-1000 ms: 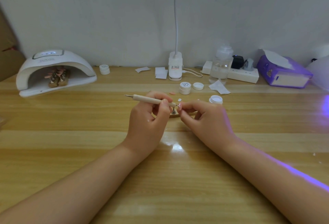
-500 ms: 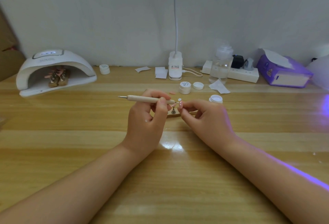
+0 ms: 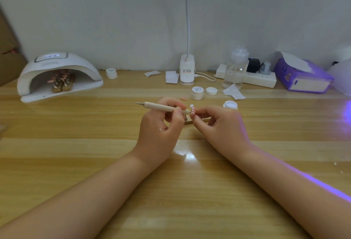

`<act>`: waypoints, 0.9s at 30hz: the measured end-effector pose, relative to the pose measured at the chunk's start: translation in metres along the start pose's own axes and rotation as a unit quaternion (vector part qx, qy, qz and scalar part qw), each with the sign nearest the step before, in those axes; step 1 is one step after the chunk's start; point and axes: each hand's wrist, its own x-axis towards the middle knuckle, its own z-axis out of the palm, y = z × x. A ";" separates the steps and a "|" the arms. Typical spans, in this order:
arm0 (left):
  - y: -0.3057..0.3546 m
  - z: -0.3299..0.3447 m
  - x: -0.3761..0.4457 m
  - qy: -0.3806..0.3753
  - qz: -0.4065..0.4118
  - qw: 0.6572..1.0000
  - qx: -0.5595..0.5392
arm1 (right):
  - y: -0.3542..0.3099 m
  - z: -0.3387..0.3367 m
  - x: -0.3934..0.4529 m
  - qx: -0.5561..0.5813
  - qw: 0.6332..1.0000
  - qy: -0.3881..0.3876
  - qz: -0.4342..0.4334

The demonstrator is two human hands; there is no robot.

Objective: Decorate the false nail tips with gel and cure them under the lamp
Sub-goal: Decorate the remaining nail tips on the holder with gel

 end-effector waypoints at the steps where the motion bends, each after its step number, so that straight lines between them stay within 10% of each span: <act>1: 0.000 0.000 0.000 -0.001 0.000 1.000 0.001 | 0.000 0.000 0.000 0.000 1.000 -0.002 0.001; 27: 0.001 0.000 0.000 0.000 -0.015 1.000 0.006 | -0.002 -0.001 0.000 0.002 1.000 -0.005 0.006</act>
